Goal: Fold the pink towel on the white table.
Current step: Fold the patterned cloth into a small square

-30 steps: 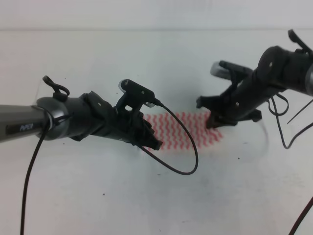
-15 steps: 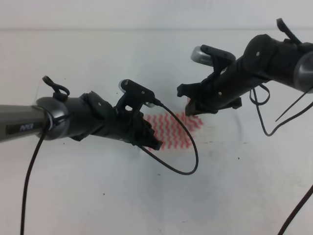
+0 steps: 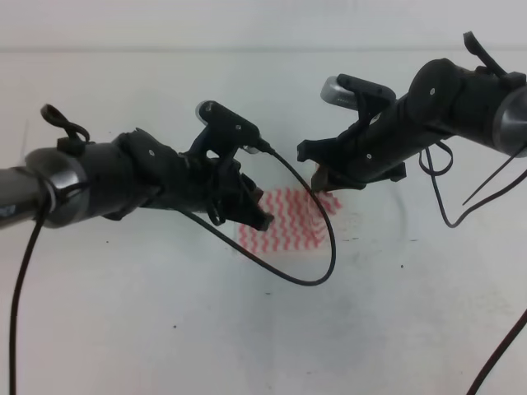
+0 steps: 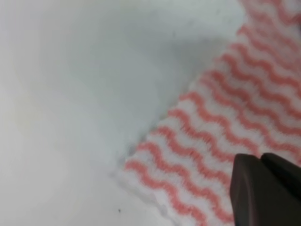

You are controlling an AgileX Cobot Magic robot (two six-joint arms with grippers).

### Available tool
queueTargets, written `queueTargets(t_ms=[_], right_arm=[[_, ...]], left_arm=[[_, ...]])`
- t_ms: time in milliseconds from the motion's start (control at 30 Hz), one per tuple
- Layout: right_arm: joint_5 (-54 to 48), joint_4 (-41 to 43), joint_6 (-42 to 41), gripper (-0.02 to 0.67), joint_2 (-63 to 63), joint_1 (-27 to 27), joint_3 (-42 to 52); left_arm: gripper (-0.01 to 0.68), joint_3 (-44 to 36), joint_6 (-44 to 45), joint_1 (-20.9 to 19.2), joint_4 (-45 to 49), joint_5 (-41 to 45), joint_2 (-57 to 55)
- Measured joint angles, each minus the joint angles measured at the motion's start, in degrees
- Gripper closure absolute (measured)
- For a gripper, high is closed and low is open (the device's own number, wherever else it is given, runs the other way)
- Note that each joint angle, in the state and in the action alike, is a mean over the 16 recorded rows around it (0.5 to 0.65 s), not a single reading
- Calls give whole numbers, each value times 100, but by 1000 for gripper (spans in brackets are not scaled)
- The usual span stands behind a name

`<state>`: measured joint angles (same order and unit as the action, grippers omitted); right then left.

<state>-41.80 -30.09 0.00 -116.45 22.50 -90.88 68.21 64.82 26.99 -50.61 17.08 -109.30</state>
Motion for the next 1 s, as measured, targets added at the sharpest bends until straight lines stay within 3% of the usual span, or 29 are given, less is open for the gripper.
queueTargets(t_ms=[467,1000], right_arm=[[16,10,0,662,0,0,1],[22,8,0,662,-4,-1,0]], left_arm=[[676,-5,955,-263,-441,655,-164],[677,-6,2212,-282,-1043,1643,-405]])
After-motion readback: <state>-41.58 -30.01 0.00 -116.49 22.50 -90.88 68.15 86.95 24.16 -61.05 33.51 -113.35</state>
